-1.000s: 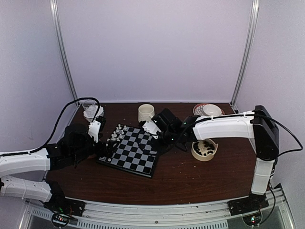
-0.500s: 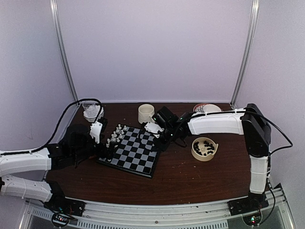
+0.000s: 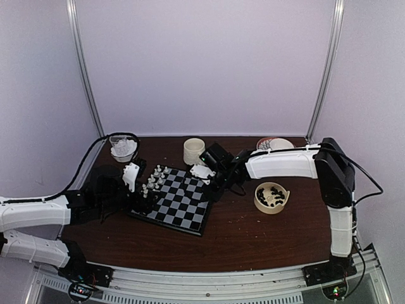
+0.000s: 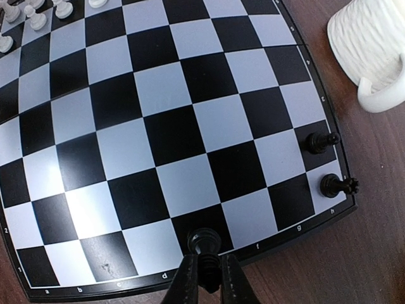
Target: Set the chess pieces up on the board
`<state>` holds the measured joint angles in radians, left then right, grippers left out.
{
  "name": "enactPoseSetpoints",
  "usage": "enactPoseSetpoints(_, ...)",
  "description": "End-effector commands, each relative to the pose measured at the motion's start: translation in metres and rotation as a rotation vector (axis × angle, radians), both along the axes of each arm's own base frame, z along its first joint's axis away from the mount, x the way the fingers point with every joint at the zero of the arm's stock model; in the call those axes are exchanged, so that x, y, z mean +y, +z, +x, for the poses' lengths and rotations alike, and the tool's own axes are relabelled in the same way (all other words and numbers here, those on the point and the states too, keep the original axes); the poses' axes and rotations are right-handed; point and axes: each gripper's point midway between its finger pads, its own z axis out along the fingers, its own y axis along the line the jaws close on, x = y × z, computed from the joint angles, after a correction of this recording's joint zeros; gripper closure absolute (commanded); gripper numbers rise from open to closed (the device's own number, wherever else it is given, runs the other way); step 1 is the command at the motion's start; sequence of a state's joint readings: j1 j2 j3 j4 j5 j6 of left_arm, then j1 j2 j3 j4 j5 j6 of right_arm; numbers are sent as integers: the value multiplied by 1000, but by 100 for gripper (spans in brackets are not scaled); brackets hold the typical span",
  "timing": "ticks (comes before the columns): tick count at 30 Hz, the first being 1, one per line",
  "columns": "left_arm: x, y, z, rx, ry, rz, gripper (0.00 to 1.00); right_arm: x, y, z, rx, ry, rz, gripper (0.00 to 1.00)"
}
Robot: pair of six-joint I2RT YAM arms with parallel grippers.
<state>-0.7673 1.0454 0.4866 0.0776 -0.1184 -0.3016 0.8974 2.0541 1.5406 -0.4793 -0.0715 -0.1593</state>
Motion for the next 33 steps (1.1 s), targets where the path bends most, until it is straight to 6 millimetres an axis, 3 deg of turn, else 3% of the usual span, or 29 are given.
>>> enactPoseSetpoints(1,-7,21,7,-47,-10,-35,3,7,-1,1,4,17,-1,87)
enactPoseSetpoints(5,-7,21,6,-48,-13,-34,3,10,3,1,1,21,22,64)
enactPoseSetpoints(11,-9,22,5,-50,-27,-44,3,12,21,-1,-32,10,108,52)
enactPoseSetpoints(17,-9,23,4,-51,-27,-46,3,12,31,2,-59,-18,197,52)
enactPoseSetpoints(33,-9,24,4,-52,-29,-49,3,7,13,9,-3,-36,186,64)
